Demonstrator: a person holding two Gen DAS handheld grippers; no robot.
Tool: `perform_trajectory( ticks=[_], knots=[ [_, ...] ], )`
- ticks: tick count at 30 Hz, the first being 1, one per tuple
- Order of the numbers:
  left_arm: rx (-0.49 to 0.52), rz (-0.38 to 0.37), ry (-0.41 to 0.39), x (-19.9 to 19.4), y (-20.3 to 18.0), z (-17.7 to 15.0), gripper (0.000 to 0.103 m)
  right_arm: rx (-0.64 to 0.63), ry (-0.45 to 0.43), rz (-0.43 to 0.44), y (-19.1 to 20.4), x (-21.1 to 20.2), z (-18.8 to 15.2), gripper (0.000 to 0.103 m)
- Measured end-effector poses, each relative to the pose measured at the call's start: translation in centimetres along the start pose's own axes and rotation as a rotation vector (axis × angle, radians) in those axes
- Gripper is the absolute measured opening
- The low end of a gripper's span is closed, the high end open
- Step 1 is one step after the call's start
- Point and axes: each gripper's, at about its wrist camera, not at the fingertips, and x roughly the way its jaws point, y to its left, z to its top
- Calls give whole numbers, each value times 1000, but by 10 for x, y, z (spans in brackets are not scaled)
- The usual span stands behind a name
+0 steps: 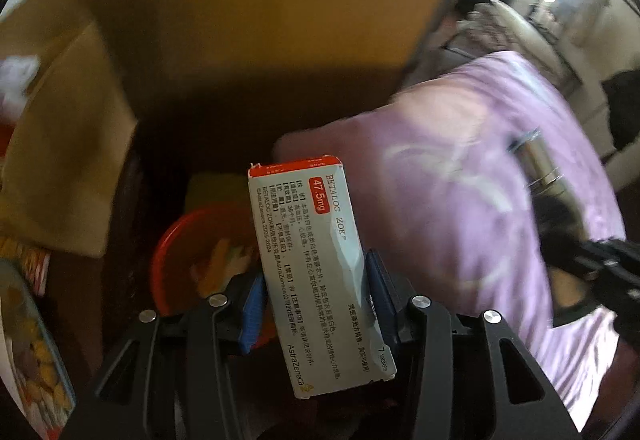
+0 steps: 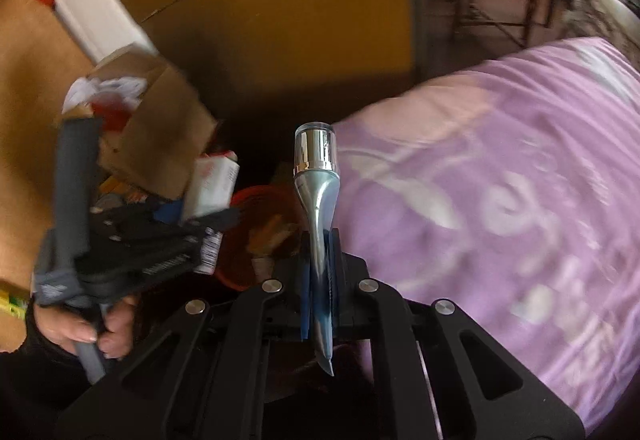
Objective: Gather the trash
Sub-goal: 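Carry the white box and tube over the red wastebasket, then open the left tool over the basket while the right tool releases the tube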
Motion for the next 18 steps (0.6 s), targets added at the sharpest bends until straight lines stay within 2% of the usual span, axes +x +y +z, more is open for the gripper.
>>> perform_trajectory(
  ticks=[5, 8, 18],
  knots=[
    [-77, 43, 61, 36, 46, -16, 47, -67, 64, 60, 45, 45, 9, 9],
    [-99, 117, 90, 69, 68, -28, 47, -90, 118, 67, 64, 78, 10, 9],
    [-196, 144, 192, 132, 117, -44, 47, -98, 297, 76, 90, 186, 8, 8]
  ],
)
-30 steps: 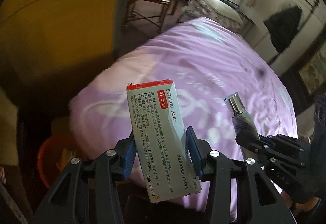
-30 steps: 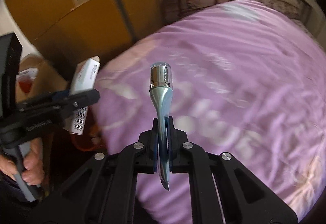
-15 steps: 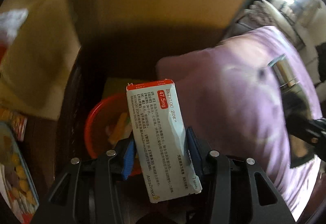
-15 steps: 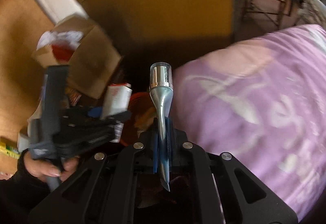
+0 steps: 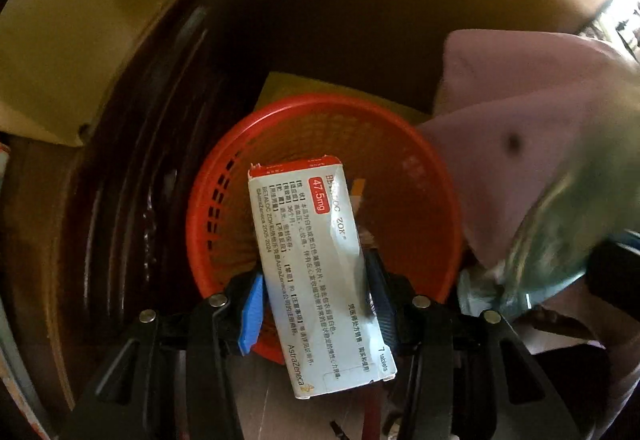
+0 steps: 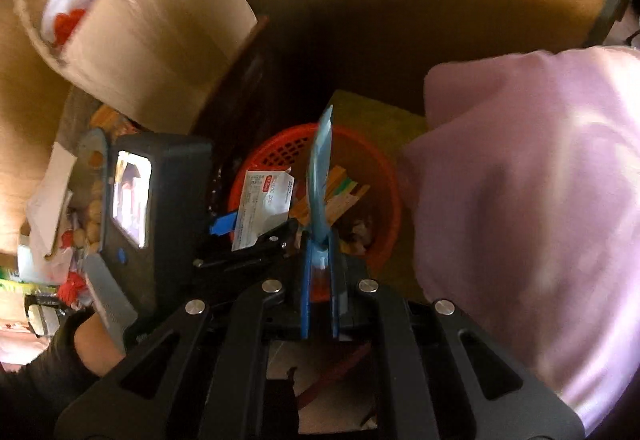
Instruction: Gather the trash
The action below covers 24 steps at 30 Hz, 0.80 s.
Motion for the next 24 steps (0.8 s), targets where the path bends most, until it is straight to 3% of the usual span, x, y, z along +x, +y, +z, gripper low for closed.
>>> perform_trajectory(
  ticks=[4, 6, 11, 14, 17, 24],
  knots=[
    [-31, 4, 27, 18, 10, 9, 47, -4, 63, 1, 4, 39, 14, 7],
    [-34, 5, 28, 21, 13, 11, 47, -3, 86, 4, 4, 53, 17, 0],
    [-35, 5, 57, 31, 10, 15, 48, -18, 143, -10, -4, 69, 21, 6],
    [-44, 5, 74, 38, 7, 26, 49, -3, 141, 3, -12, 65, 20, 6],
    [-47, 6, 69, 35, 8, 22, 61, -2, 122, -8, -18, 53, 16, 8],
    [-49, 16, 40, 15, 3, 9, 61, -19, 65, -15, -12, 20, 8, 14]
  ],
)
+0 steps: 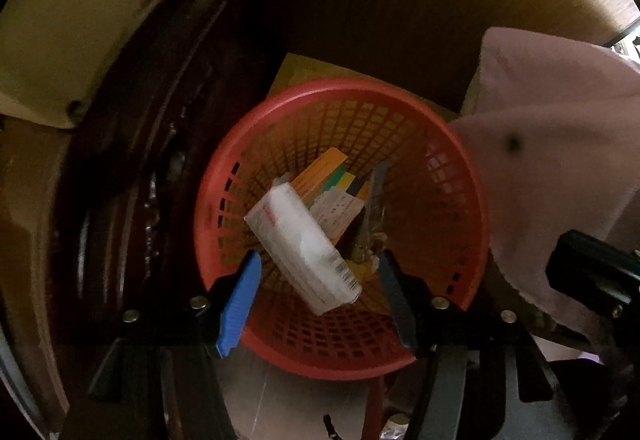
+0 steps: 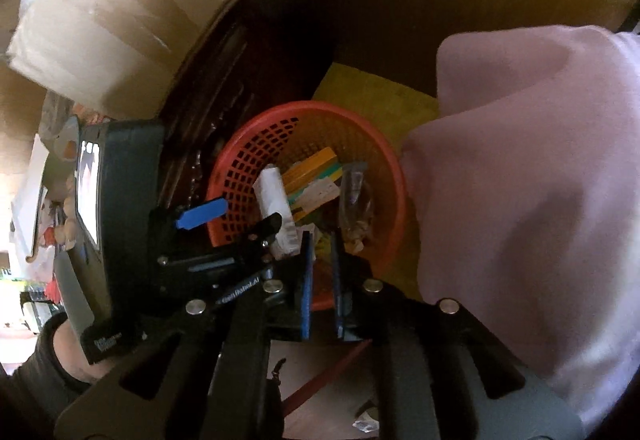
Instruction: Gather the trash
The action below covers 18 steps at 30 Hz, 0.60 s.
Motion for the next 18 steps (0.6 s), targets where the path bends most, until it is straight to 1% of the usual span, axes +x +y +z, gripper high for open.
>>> perform_trajectory(
  ticks=[4, 7, 9, 10, 11, 12, 16, 18],
  knots=[
    [15, 16, -37, -25, -9, -10, 61, -16, -37, -11, 6, -20, -8, 19],
    [26, 24, -74, -44, -14, -16, 61, -27, -86, -29, 10, -44, -19, 25],
    [29, 20, -99, -62, -19, -21, 61, -35, -125, -49, 12, -61, -26, 32],
    [34, 19, -116, -72, -22, -24, 65, -39, -143, -59, 12, -69, -30, 35],
    [38, 23, -132, -81, -26, -26, 71, -42, -161, -69, 13, -74, -34, 41],
    [39, 28, -146, -89, -28, -29, 73, -41, -174, -75, 12, -80, -38, 46],
    [54, 41, -182, -121, -39, -40, 81, -31, -211, -91, 10, -103, -53, 50],
    [61, 51, -195, -132, -44, -46, 81, -25, -229, -102, 9, -112, -60, 53]
  ],
)
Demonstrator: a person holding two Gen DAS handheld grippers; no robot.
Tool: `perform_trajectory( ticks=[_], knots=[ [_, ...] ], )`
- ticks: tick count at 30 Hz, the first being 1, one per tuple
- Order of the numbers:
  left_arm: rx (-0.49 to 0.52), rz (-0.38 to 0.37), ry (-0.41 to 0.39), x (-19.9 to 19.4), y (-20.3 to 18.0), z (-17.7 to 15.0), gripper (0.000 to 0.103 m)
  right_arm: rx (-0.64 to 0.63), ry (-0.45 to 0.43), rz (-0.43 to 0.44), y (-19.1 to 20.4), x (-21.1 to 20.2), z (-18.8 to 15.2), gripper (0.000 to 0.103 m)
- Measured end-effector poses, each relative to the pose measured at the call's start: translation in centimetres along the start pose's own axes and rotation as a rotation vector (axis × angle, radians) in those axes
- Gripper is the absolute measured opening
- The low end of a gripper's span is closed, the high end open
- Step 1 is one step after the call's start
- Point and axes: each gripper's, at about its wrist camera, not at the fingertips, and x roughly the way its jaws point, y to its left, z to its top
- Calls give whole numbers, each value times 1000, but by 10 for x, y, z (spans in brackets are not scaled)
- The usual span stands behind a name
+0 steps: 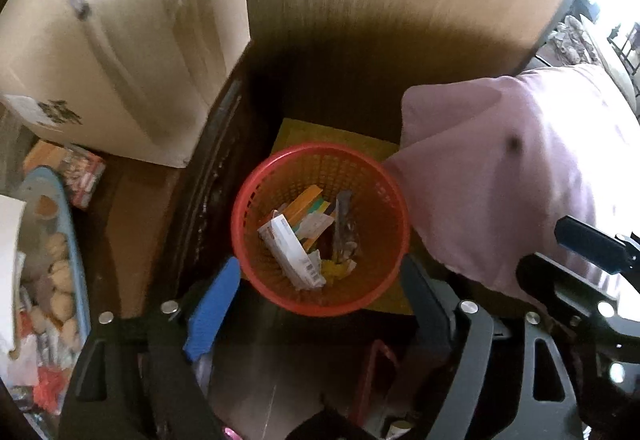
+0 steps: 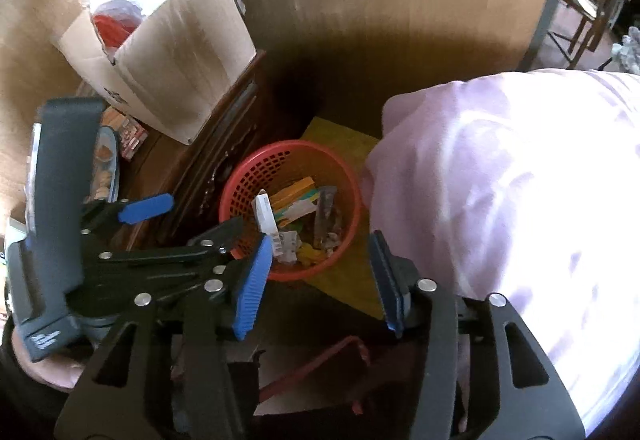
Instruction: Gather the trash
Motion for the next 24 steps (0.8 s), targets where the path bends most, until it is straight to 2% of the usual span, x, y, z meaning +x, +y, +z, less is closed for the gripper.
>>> perform_trajectory(
  ticks=[5, 13, 16, 18, 24],
  knots=[
    [23, 26, -29, -22, -9, -12, 85, 8, -22, -18, -3, -13, -14, 55],
    [28, 21, -41, -35, -15, -28, 88, 25, -24, -26, -5, -24, -33, 56],
    [31, 23, -31, -35, -15, -31, 88, 30, -22, -32, -5, -25, -36, 61],
    [32, 26, -24, -35, -15, -33, 88, 33, -32, -35, -5, -27, -38, 72],
    [16, 33, -8, -34, -10, -38, 88, 28, -49, -44, -4, -31, -42, 76]
  ],
)
